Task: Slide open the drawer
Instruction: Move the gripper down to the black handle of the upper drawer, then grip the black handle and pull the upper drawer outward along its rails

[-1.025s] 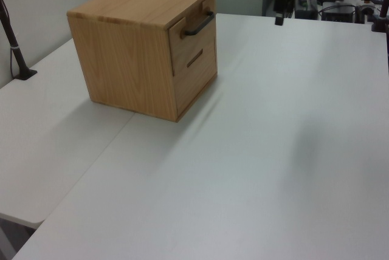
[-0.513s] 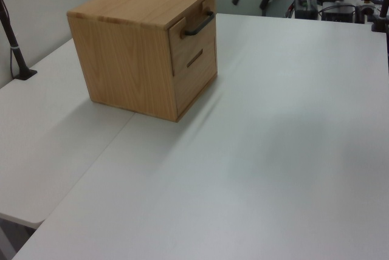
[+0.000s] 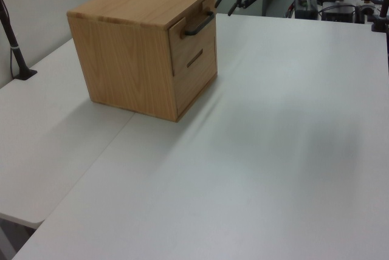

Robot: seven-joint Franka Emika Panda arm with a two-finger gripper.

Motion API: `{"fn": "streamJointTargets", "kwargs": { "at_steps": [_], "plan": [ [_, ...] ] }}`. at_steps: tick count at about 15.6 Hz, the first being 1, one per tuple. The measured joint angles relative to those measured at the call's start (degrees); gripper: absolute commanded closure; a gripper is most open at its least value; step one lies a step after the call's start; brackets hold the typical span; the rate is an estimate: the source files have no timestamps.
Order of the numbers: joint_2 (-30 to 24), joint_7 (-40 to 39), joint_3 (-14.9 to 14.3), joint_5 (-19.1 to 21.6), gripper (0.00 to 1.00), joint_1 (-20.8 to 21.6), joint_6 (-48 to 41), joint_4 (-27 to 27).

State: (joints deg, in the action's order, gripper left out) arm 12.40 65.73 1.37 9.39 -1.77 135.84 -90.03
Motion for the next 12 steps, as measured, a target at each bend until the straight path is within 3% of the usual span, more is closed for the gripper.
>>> {"fn": "streamJointTargets", "kwargs": {
  "at_steps": [6, 8, 12],
  "plan": [
    [4.3, 2.3, 0.6, 0.0, 0.56, 0.2, 5.1, 1.9],
    [5.5, 2.3, 0.7, 0.0, 0.68, 0.3, 5.2, 2.7],
    [7.2, 2.4, 0.7, 0.0, 0.76, 0.4, 5.2, 4.0]
  ]
}}
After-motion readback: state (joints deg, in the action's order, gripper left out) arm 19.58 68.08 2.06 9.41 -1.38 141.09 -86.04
